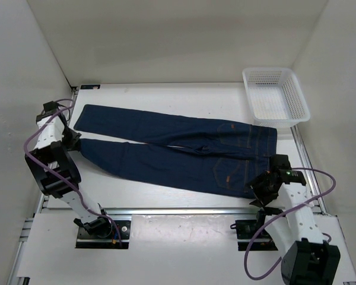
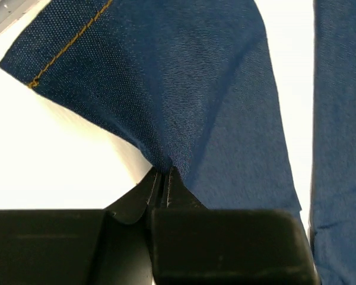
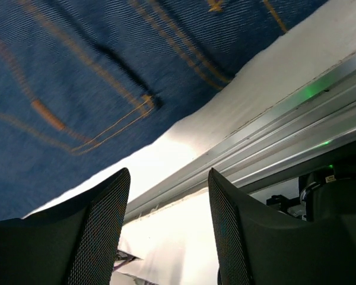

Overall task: Fold and stack the trousers
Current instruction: Fold the trousers

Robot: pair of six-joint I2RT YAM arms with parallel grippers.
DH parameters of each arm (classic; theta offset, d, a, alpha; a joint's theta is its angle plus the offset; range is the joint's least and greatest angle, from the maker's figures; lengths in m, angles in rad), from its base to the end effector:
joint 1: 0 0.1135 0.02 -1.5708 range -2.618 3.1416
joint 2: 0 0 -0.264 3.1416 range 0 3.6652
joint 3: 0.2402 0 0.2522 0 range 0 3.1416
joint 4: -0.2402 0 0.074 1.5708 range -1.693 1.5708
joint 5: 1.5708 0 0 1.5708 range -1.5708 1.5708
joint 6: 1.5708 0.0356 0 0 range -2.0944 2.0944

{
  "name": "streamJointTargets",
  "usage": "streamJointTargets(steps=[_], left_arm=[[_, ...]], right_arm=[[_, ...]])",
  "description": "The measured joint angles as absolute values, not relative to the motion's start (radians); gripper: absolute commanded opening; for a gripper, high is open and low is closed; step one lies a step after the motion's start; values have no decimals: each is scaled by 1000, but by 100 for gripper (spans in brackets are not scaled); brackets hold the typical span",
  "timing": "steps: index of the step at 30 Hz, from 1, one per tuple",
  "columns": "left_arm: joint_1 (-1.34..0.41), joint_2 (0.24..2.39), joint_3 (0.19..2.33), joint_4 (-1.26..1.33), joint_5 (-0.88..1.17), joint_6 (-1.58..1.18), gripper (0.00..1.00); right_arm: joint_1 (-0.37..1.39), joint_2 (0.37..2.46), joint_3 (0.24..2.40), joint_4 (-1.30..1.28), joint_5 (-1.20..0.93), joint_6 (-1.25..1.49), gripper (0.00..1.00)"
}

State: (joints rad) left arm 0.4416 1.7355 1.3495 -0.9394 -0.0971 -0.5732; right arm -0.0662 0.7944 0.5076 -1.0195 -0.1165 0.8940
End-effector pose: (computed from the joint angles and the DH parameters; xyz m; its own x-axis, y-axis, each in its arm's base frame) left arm 0.3054 0.1482 0.2311 -0.4946 -0.8308 -0.2551 -0.8509 0.5227 -0.0527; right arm 0.1155 -0.0035 0.1845 -0.5756 0.8142 -0.0763 0.7730 0.5722 0.2741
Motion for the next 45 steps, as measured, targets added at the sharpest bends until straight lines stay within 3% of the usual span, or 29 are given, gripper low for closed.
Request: streamJointTargets(steps=[6, 13, 16, 19, 20, 21, 25, 34, 45], left_arm=[[432, 1736, 1389, -971, -97, -573, 10], [432, 1736, 1436, -997, -97, -573, 10], [432, 1736, 1448, -1010, -97, -573, 10], [432, 1736, 1456, -1020, -97, -573, 10], [432, 1736, 1460, -1024, -97, -573, 10], [432, 1736, 1466, -1029, -97, -573, 10], [432, 1735, 1492, -1051, -97, -573, 10], [437, 1658, 1566, -1119, -97, -577, 10], [520, 1491, 1561, -1206, -64, -563, 10]], right_arm=[[-66, 923, 492, -948, -101, 924, 61], [-66, 997, 461, -850, -67, 966, 53], [-65, 998, 446, -815, -45, 991, 43], [-55, 998, 445, -790, -19, 1021, 16], [-53, 997, 445, -783, -14, 1023, 1], [-49, 997, 447, -779, -8, 1026, 0], [-47, 970, 480, -813, 37, 1028, 0], [-44, 634, 740, -1002, 120, 934, 0], [-43, 556, 1065, -1294, 162, 930, 0]])
